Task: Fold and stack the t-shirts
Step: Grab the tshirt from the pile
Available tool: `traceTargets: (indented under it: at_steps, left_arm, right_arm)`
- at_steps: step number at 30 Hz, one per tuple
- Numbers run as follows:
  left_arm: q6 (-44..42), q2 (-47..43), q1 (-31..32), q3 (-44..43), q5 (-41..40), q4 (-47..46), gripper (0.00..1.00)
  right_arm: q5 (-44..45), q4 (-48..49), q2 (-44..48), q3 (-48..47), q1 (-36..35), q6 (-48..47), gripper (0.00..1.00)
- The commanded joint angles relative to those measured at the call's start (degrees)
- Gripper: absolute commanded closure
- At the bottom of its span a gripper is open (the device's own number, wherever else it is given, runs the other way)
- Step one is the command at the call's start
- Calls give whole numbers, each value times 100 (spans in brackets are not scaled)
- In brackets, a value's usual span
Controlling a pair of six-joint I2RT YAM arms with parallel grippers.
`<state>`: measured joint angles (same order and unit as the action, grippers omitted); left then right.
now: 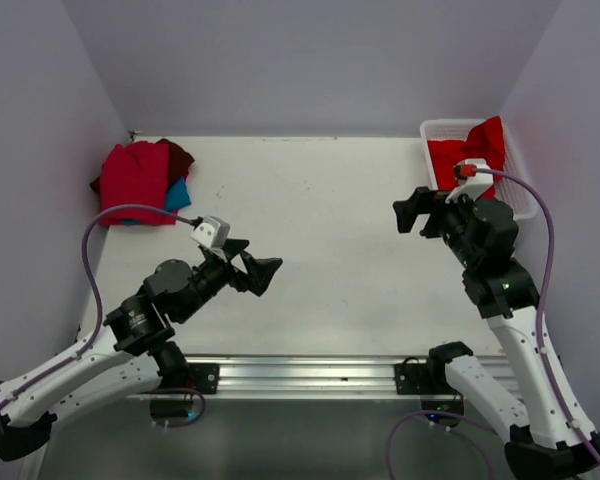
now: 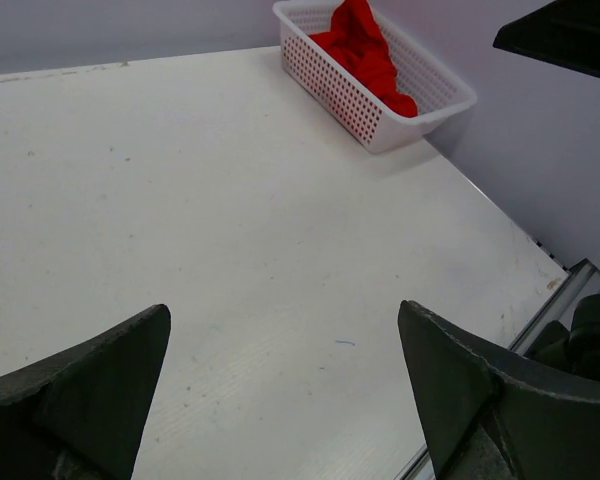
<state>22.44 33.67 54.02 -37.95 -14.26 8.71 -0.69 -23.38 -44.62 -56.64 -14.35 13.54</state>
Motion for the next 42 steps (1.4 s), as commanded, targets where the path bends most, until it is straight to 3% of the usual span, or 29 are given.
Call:
traceTargets:
  at_steps: [1,7,14,17,20,22,27,28,30,36,42]
  left_arm:
    - [-196,52,-5,-300,-68,-53,0]
    - [-240,43,-5,-283,-112,-133,0]
    - [-266,-10,-5,-274,-200,-36,0]
    - [-222,-80,-5,-283,-226,96,0]
    - [-135,-263,-5,-186,-226,192,0]
    - [-82,-439,-5,-107,-235,323,0]
    - [103,-914,-5,-115,-375,859,0]
    - [147,-1106,-5,-124,-410,1052,0]
    - [261,-1318,-5,-98,-446,1185,0]
    - [490,-1838,-5,-89,-701,1651,0]
    - [586,-1899,-5,-177,-754,1871,0]
  right_arm:
    - [87,-237,-221,-232,-15,53,1]
    - [428,-836,-1136,-770,-15,183,1]
    - [1324,823,-1057,-155,-7,596,1]
    - [1930,1098,-1644,-399,151,676,1]
    - [3167,164,-3101,-1697,283,790,1]
    - [3224,-507,-4398,-3046,625,1113,1]
    - [3066,-1537,-6258,-4950,1381,1731,1]
    - [3144,-1765,-6609,-5693,1417,1853,1]
    - [3468,-2363,-7313,-6295,1617,1994,1]
    - [3514,-2232,-7719,-6561,1918,2302,3]
    - [3699,-2716,-8106,-6667,2199,2749,3]
